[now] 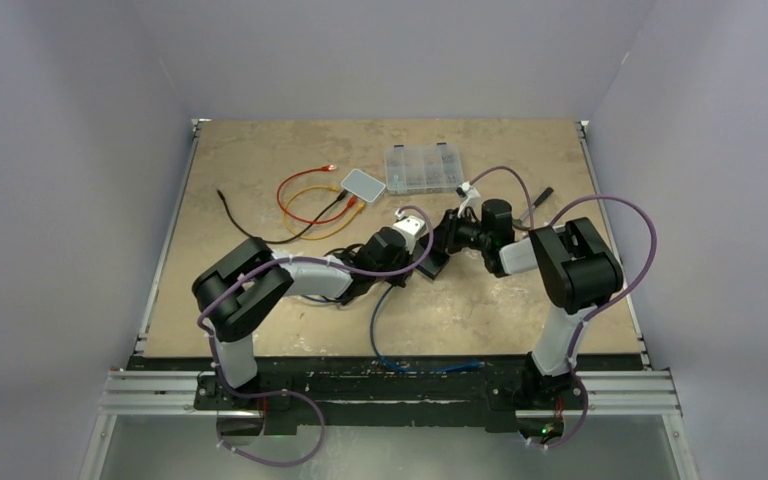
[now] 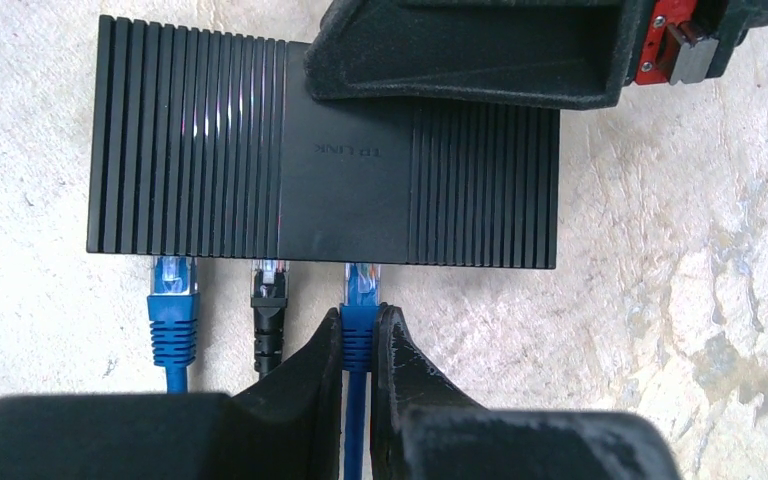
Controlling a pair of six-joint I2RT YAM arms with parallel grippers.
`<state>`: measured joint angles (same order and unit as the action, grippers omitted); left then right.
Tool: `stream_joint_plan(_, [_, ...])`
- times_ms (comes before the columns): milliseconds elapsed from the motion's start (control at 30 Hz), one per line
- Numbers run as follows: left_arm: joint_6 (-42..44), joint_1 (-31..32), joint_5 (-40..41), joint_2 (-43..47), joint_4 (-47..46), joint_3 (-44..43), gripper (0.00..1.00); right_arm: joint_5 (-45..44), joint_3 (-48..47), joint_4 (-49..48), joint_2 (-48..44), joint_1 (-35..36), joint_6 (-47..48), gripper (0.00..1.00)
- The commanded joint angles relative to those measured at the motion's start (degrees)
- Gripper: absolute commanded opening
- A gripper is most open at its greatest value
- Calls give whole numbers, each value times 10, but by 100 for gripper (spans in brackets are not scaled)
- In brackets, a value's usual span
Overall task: Insert the plug into the switch port
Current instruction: Insert the connector into the switch port.
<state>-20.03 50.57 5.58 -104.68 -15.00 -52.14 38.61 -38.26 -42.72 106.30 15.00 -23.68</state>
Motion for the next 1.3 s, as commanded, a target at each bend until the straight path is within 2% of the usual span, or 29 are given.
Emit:
stream_joint_plan(0, [-7, -25, 80, 1, -160, -47, 0, 112, 11, 53, 11, 35, -7, 24])
stream_joint_plan(433, [7, -46, 66, -23, -319, -46, 0, 138, 4, 42, 32, 45, -14, 22])
stream_joint_plan(633, [67, -50, 87, -12, -430, -4, 0, 145, 0, 44, 42, 45, -14, 22])
stream_joint_plan(867, [44, -82, 120, 6, -503, 60, 0, 144, -3, 48, 49, 46, -14, 22])
stream_joint_plan(967, [57, -84, 96, 6, -527, 78, 0, 140, -4, 54, 51, 46, -13, 22])
stream_joint_plan(1067, [85, -85, 46, 3, -524, 78, 0, 139, -6, 54, 54, 46, -12, 22])
stream_joint_plan(1267, [122, -85, -5, 1, -520, 65, 0, 145, -11, 61, 59, 51, -6, 22])
